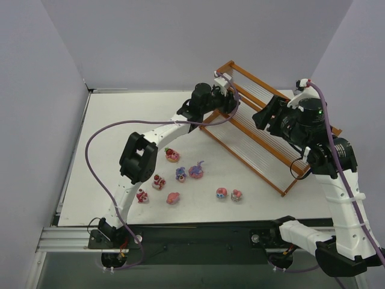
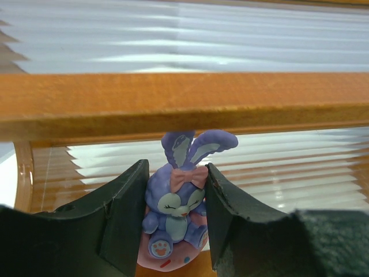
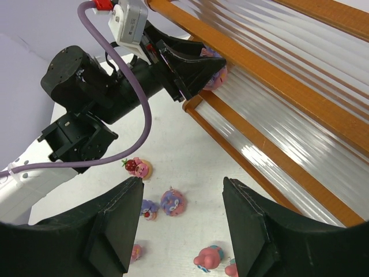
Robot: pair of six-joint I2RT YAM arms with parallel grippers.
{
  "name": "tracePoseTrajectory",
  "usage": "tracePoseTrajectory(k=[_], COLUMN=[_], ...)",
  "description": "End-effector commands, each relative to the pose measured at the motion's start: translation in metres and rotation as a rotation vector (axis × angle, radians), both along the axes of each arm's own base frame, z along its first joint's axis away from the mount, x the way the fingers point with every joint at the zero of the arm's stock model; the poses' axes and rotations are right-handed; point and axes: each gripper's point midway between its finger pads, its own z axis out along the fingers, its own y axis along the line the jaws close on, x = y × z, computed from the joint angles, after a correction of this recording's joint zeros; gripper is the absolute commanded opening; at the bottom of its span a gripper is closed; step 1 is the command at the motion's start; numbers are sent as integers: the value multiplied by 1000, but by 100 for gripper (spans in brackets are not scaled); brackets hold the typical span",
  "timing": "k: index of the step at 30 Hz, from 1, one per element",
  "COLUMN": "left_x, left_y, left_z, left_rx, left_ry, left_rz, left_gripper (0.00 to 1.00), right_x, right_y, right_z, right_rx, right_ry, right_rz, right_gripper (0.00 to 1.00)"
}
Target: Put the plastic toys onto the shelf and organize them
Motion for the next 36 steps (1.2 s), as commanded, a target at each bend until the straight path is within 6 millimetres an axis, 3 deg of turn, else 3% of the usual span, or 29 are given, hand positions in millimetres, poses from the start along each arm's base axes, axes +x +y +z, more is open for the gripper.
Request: tracePoseTrajectory(k=[1,14,36], left_x=[16,31,16], left_y=[1,3,-8], left_z=[27,12,2], left_rx=[-51,-46,-43], left_ry=[-70,-43,28], left_rz=[11,8,-102], left_gripper=[0,0,52], right_x=[-5,-6,-4], right_y=[-2,-3,-4], right_z=[2,-2,-1], right_rx=[15,12,12], right_ry=[-9,-2,-1], right_rz=[-5,-4,-15], right_gripper=[58,58,58])
